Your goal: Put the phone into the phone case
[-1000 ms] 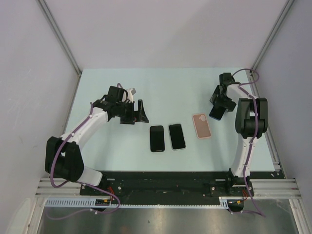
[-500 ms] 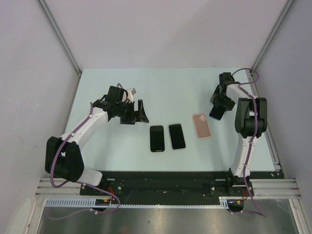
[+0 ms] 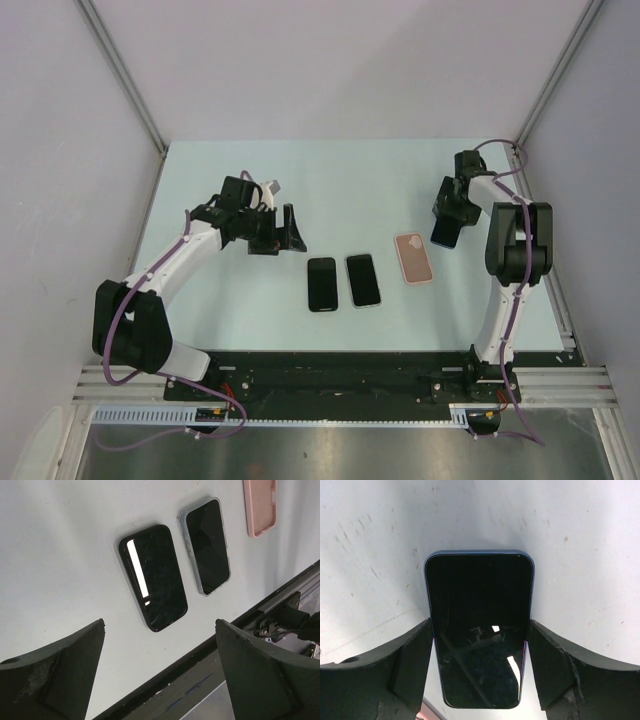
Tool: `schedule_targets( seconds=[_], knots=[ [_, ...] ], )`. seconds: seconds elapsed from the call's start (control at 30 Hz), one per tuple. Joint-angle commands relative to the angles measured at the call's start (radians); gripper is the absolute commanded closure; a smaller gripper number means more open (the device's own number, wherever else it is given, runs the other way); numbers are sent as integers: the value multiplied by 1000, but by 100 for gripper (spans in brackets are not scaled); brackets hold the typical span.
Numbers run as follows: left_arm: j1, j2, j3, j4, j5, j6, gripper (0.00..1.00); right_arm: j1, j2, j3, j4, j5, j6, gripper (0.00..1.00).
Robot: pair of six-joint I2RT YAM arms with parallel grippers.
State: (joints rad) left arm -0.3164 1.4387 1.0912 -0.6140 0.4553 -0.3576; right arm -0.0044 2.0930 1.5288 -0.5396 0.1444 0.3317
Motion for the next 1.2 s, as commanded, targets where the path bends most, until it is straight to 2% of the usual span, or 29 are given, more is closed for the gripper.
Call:
schedule_targets(
  seconds=[0.0, 0.17, 0.43, 0.73, 0.93, 1.17],
  knots=[
    [7, -6, -7, 25, 57, 8, 5, -17, -48, -36, -16, -118, -74, 34],
    [5, -29, -13, 26, 34, 9, 5, -22, -88, -61, -45, -134, -120, 35],
    [7, -29, -13, 26, 31, 6, 6, -45, -168, -107, -62, -319, -152, 39],
    [5, -31, -11, 28, 48, 3, 6, -31, -267, -150, -66, -416, -186, 41],
    [7, -44, -16, 36, 46, 0, 6, 67, -324, -217, -22, -410, -210, 41],
    [5, -57, -17, 36, 37, 0, 6, 176, -327, -248, -5, -307, -215, 41]
  ],
)
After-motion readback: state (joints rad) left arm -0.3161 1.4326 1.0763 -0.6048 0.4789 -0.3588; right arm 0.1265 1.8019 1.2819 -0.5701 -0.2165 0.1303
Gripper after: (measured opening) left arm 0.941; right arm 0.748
